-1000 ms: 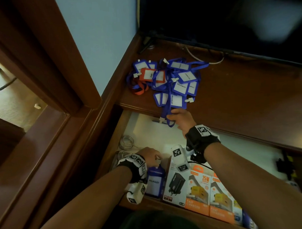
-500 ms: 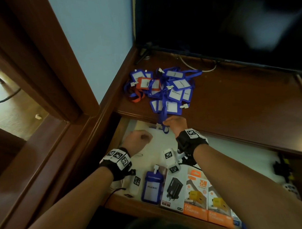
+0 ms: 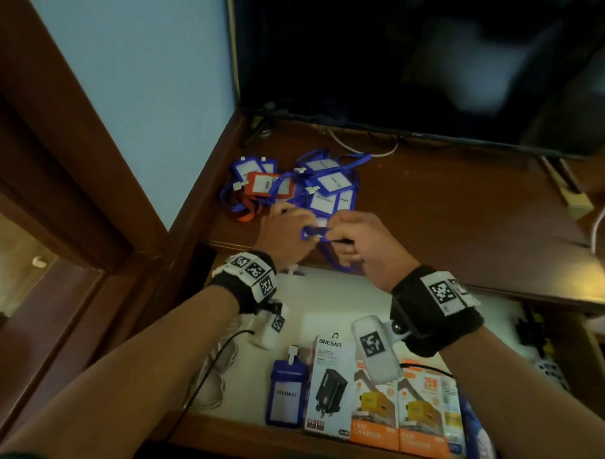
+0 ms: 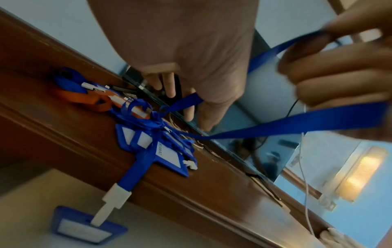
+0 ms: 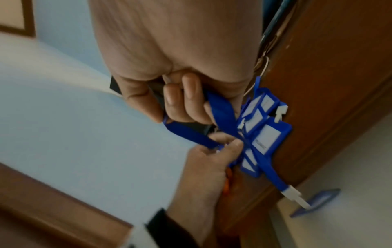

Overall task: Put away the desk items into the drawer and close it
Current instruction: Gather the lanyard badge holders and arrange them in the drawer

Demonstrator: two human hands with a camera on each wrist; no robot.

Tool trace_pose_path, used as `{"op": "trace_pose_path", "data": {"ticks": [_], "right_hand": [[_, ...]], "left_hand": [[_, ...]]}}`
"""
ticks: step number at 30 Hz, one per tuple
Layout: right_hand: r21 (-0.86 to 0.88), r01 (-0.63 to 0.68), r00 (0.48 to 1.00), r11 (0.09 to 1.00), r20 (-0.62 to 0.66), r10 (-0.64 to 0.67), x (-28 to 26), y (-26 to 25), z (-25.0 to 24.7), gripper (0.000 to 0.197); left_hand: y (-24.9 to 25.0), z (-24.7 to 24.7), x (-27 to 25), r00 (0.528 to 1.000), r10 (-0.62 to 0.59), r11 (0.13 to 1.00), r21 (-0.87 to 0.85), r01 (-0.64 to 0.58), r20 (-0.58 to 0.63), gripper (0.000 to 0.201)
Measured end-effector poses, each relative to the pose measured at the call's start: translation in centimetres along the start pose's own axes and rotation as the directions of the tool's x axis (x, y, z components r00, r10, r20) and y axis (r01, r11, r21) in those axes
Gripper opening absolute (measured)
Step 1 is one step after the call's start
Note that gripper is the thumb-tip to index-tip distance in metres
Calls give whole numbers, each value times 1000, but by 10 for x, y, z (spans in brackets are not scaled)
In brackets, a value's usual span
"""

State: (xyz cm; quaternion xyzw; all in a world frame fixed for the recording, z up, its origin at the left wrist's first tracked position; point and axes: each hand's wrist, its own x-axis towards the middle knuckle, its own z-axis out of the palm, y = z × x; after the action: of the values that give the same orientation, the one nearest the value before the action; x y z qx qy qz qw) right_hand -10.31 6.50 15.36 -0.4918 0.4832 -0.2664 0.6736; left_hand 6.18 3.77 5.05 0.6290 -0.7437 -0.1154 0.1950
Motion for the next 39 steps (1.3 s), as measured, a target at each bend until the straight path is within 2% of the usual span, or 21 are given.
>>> {"op": "trace_pose_path", "data": {"ticks": [2,4,6,11,13,17,22,25,29,36,39], "right_hand": [[64,70,997,996,-19,-69,-8,-4,-19,28],[152,120,991,981,-71,-110,-12,2,-39,27],[217,164,978,962,-167,-129,-16,16,-61,25],[296,223,923,929,-370,-104,-28,56,-104,30],[339,237,917,910,-388,-95,-36,65,-114,31],[435,270,913,859,-398,-85,-48,77,-127,31],[490,298,883,819,-467,-42,-55,87,-135,34],[495,292,874,818,-486,-18,-59,96,-138,35],[475,265,863,839,-504,13,-59,99,-141,35],[419,322,842,849,-536,-55,-44,79,-145,26],[362,281,836,889,-547,-42,-39,71,-143,26]], "left_hand": [[-9,0,9,998,-38,999,-9,38,-51,25],[-18,-6,18,986,-127,992,-43,123,-109,23],[-28,-13,29,974,-184,983,-45,179,-134,19],[-52,-28,49,967,-241,969,25,244,-84,20],[-53,-35,55,958,-276,961,-1,277,-73,21],[-36,-47,61,964,-260,966,-25,258,-59,21],[-15,-47,59,936,-352,932,-101,349,-18,27],[-3,-52,61,941,-336,931,-167,325,-44,28],[17,-72,73,962,-260,913,-348,215,-86,27],[59,-116,89,943,-228,815,-578,49,-242,27],[75,-127,87,938,-231,794,-607,29,-258,30]]}}
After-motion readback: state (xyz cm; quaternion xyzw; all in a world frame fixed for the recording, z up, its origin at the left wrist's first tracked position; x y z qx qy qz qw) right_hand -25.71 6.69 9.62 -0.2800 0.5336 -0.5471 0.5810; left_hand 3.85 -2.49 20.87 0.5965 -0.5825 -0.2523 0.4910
